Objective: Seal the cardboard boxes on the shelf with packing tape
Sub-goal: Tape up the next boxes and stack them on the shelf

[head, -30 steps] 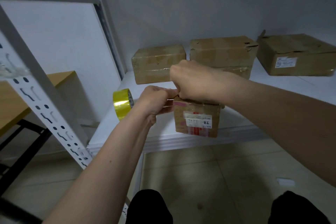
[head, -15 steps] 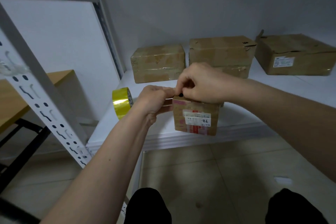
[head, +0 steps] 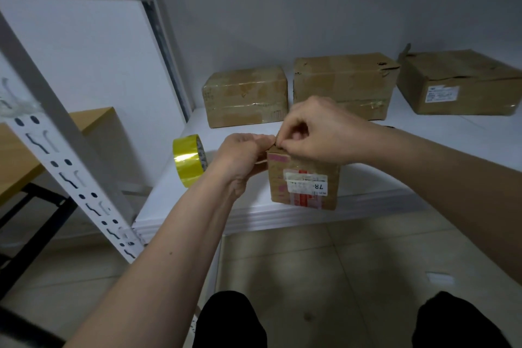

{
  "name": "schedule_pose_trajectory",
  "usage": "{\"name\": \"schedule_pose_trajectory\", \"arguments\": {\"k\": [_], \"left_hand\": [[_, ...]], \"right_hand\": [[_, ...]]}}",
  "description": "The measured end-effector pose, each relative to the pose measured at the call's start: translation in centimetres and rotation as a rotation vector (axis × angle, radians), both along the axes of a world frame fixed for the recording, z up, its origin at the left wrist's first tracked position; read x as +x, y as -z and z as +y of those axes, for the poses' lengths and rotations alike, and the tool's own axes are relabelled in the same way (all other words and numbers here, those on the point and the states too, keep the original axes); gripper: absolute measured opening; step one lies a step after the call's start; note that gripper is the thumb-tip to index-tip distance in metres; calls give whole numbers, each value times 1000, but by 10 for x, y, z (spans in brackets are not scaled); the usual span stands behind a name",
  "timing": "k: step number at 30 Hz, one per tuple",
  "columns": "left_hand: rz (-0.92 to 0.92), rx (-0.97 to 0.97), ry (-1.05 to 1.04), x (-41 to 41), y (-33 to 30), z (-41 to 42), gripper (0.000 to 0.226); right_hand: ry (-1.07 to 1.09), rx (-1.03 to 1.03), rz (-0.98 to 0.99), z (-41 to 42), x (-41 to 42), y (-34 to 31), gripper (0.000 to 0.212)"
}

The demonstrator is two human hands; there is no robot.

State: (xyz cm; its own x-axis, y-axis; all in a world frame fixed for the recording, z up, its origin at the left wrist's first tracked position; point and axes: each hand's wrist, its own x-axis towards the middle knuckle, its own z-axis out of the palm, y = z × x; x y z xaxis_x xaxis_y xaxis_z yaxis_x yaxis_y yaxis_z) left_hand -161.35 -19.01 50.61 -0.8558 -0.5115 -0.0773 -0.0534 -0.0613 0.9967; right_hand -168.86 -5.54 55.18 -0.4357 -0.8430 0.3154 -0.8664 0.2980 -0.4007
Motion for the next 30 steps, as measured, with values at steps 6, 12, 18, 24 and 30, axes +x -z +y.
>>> {"name": "schedule_pose_trajectory", "arguments": {"k": [6,12,18,24,30], "left_hand": [[0,-8,-18,0,1,1,19],[-12,-38,-36,1,0,2,22],[-10,-90,-41,3,0,5,14],[-6,-154,-51,5,-2,5,15],[-20,-242,-43,5,-4,6,21]], "right_hand": [[42,207,52,-10,0,2,21],[44,245,-263,-13,-3,-10,6],[80,194,-409,-17,-6,-16,12],[104,-93,-458,-6,-20,-14,10],[109,99,-25,-16,-12,-6,10]]}}
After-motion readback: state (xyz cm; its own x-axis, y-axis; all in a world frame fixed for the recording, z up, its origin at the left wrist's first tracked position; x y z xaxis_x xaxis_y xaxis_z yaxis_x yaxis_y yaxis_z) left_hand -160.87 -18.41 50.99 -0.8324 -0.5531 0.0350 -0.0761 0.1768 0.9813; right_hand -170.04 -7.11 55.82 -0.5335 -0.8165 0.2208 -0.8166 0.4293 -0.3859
